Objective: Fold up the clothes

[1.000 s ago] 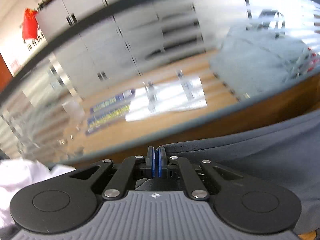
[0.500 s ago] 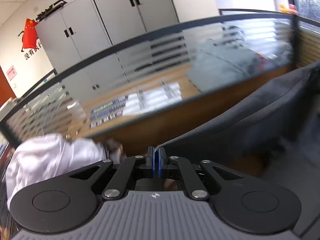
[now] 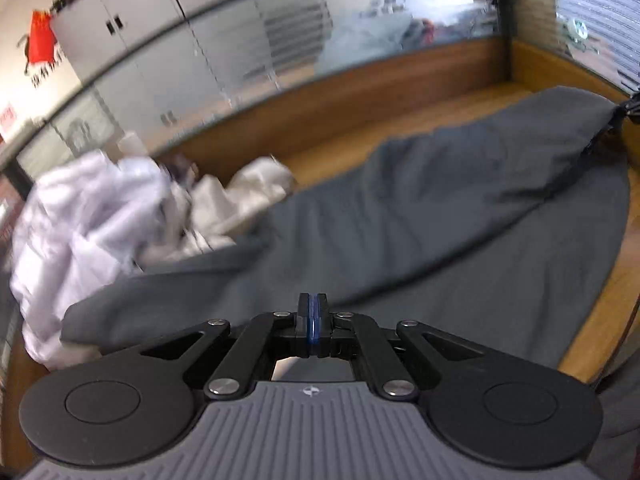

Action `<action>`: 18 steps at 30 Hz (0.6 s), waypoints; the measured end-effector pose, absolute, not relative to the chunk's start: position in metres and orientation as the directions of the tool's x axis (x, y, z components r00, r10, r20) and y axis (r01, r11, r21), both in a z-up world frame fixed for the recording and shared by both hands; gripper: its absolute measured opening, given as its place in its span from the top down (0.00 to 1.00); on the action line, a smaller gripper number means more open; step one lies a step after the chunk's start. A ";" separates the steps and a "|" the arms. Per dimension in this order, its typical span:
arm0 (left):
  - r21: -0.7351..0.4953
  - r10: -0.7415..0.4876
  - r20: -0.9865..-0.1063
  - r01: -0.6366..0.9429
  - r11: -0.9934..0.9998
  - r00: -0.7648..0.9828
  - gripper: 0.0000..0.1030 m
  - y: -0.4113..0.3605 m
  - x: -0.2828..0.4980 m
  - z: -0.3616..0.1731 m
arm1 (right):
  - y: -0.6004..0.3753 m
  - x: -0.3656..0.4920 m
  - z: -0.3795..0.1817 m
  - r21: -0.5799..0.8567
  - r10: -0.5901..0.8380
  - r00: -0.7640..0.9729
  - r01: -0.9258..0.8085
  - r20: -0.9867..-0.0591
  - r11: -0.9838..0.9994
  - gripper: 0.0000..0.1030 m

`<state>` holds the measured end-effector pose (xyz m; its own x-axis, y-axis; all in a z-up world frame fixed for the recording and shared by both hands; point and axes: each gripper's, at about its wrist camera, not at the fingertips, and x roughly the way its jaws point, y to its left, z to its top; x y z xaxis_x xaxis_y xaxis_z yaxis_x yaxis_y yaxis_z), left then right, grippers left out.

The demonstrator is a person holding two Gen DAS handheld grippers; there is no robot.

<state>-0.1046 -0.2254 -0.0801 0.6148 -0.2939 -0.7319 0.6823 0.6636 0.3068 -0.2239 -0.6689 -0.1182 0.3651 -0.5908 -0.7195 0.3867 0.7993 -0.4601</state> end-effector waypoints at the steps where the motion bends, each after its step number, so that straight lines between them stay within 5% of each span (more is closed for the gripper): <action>1: 0.296 -0.285 -0.740 0.676 0.675 0.609 0.99 -0.227 -0.106 -0.088 | -0.666 -0.228 -0.126 -0.467 -0.589 0.352 0.375 -0.727 0.801 0.95; 6: 0.212 -0.246 -0.773 0.604 0.768 0.585 0.98 -0.228 -0.099 -0.119 | -0.669 -0.238 -0.163 -0.452 -0.558 0.276 0.365 -0.782 0.814 0.94; 11: 0.160 -0.205 -0.780 0.506 0.848 0.591 0.96 -0.226 -0.080 -0.133 | -0.667 -0.247 -0.166 -0.398 -0.534 0.257 0.435 -0.805 0.808 0.75; 14: 0.163 -0.180 -0.776 0.467 0.869 0.605 0.71 -0.224 -0.074 -0.140 | -0.661 -0.259 -0.156 -0.326 -0.499 0.288 0.483 -0.817 0.813 0.68; 18: 0.187 -0.130 -0.775 0.421 0.888 0.619 0.67 -0.213 -0.068 -0.151 | -0.643 -0.269 -0.138 -0.224 -0.432 0.368 0.489 -0.823 0.843 0.63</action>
